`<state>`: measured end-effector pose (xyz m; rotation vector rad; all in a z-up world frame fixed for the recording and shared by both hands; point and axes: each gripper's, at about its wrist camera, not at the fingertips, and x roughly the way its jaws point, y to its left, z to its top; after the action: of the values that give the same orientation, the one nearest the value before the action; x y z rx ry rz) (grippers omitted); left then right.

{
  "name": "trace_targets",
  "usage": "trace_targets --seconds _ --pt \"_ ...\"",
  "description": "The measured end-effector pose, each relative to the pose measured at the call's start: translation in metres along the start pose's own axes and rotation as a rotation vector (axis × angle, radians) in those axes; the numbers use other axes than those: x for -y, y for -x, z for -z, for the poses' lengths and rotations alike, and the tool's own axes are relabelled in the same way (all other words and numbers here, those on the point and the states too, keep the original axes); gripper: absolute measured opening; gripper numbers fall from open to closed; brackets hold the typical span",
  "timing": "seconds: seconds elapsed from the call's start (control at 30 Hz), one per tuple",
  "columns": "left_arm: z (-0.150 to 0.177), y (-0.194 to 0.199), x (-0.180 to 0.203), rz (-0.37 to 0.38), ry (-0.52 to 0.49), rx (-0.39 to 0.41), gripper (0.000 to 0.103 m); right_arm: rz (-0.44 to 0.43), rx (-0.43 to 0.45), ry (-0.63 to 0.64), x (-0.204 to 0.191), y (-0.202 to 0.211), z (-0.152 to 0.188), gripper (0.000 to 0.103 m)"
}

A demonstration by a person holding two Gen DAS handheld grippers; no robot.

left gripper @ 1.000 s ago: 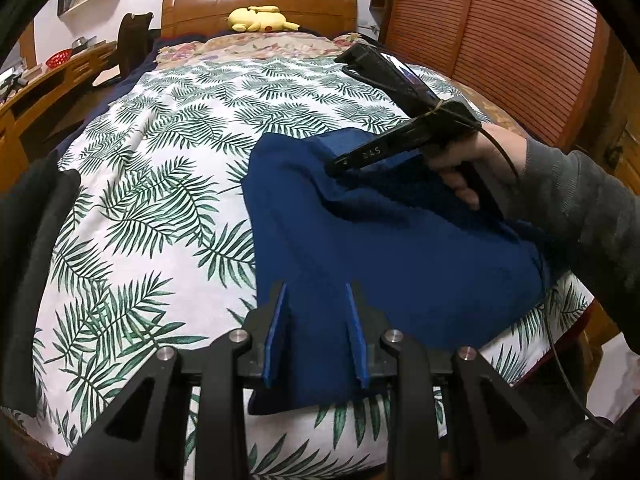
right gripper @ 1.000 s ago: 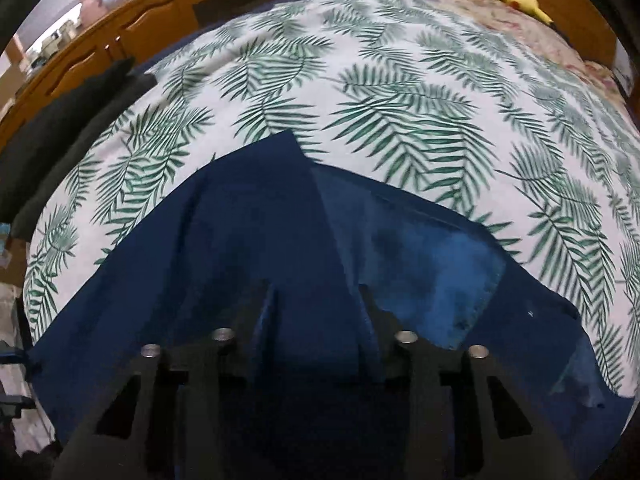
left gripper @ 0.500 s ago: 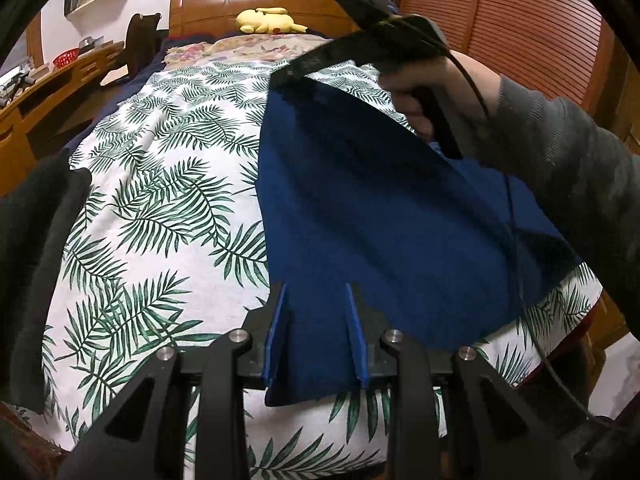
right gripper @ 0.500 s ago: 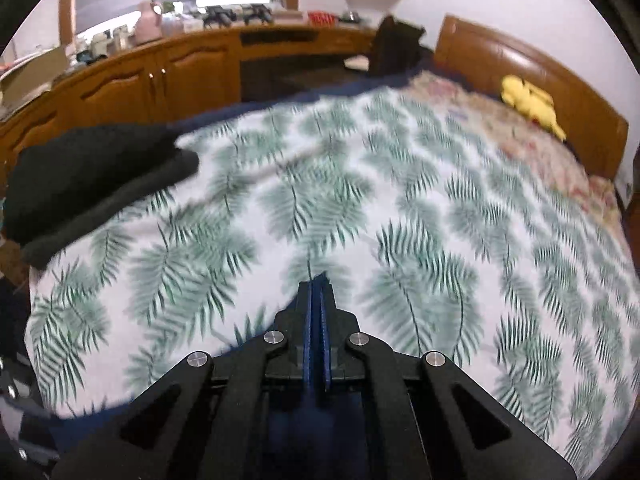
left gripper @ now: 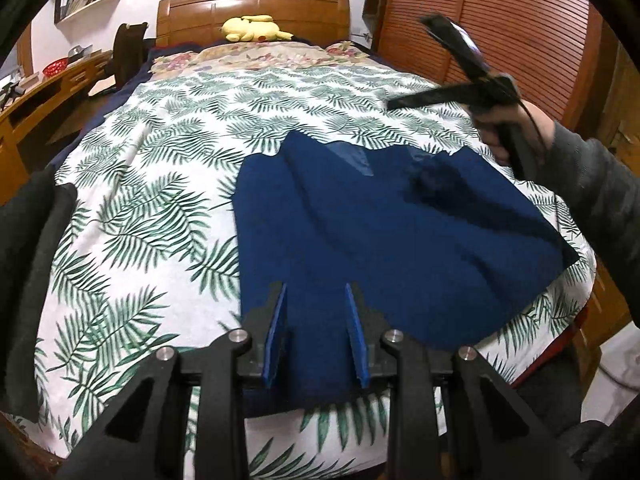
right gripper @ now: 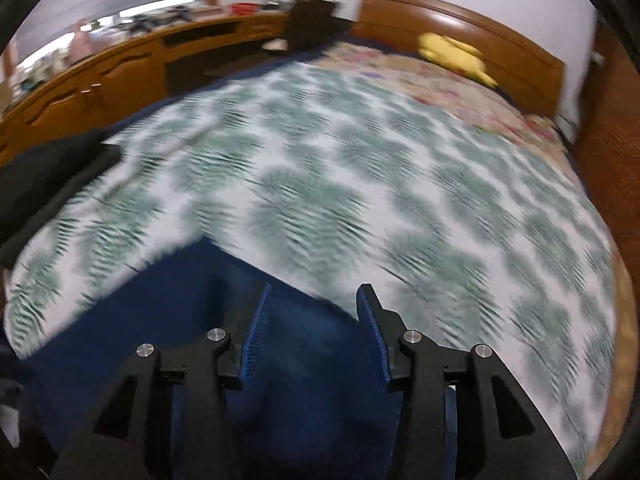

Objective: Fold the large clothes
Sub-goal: 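Pinch the jacket corner with the right tool and straighten it, then release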

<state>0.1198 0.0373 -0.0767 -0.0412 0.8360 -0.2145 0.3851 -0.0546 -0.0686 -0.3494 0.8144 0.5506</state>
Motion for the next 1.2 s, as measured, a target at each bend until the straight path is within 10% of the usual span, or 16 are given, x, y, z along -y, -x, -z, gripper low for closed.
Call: trace_targets --seconds 0.3,0.63,0.67,0.7,1.03,1.2 --pt "-0.006 -0.012 0.022 0.031 -0.022 -0.006 0.027 0.170 -0.122 -0.226 0.128 0.028 0.091 0.044" --pt "-0.004 -0.024 0.032 0.026 -0.031 -0.036 0.027 0.139 -0.232 -0.373 0.171 0.006 0.144 0.037" --pt "-0.004 -0.024 0.032 0.025 -0.030 -0.038 0.027 0.123 -0.222 -0.367 0.170 0.006 0.144 0.008" --pt "-0.003 -0.025 0.032 0.025 -0.029 -0.041 0.027 0.096 -0.201 -0.347 0.166 0.008 0.142 0.003" --pt "-0.003 -0.034 0.033 0.029 -0.035 -0.059 0.027 0.241 0.159 -0.243 0.160 0.095 0.110 0.002" --pt "-0.001 -0.037 0.032 0.031 -0.029 -0.064 0.027 0.391 -0.042 -0.347 0.203 0.061 0.136 0.002"
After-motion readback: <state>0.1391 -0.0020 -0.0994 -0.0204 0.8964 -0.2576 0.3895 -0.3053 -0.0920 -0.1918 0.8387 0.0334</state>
